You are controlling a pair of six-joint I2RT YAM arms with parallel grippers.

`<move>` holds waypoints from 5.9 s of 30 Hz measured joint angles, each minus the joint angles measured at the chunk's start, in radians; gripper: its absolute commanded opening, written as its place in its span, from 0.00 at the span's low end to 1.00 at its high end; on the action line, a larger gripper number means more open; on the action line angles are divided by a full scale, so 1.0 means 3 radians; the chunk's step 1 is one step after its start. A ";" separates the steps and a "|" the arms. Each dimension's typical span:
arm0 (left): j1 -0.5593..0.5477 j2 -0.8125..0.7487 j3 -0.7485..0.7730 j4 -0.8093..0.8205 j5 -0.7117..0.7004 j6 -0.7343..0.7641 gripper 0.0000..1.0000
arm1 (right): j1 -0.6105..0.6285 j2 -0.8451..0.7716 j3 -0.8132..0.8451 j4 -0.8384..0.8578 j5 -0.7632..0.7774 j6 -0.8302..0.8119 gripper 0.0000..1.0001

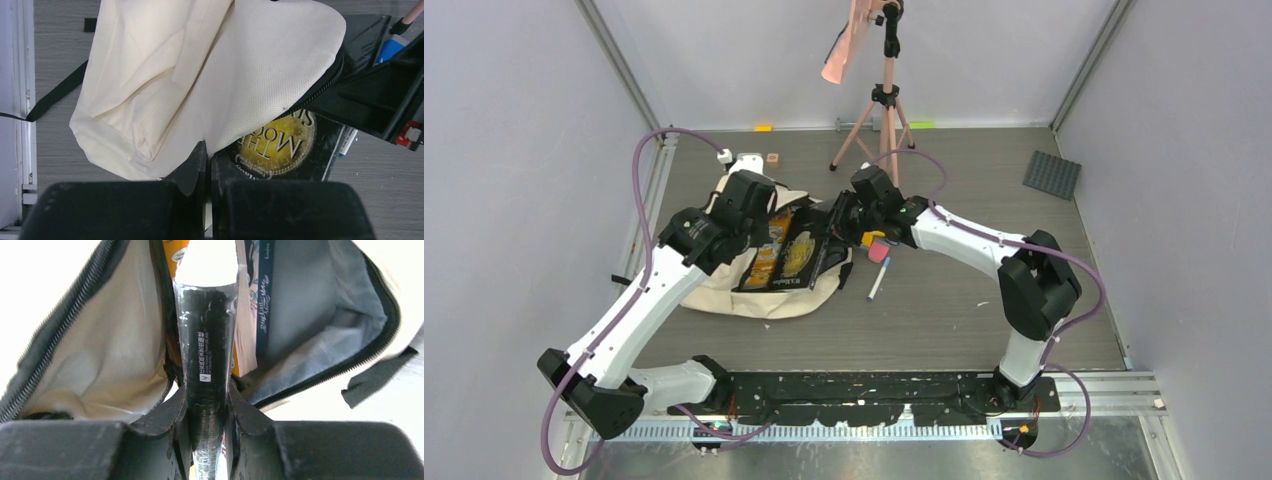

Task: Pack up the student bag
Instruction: Place the book in the student bag, then zip the student bag at the center of the board.

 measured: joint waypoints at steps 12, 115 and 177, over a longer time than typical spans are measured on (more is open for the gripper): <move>0.0113 -0.0145 0.0001 -0.0037 0.0251 -0.0075 0.00 | 0.0034 0.0542 0.0413 0.0473 -0.0181 0.0141 0.01; 0.1653 0.1345 0.0221 0.0809 0.2060 0.0004 0.76 | -0.0200 0.1957 0.2912 -0.1124 -0.0019 -0.2602 0.57; 0.2417 0.2168 0.0263 0.1048 0.2069 -0.0076 0.00 | -0.0154 0.2115 0.2744 -0.0679 0.0472 -0.2714 0.01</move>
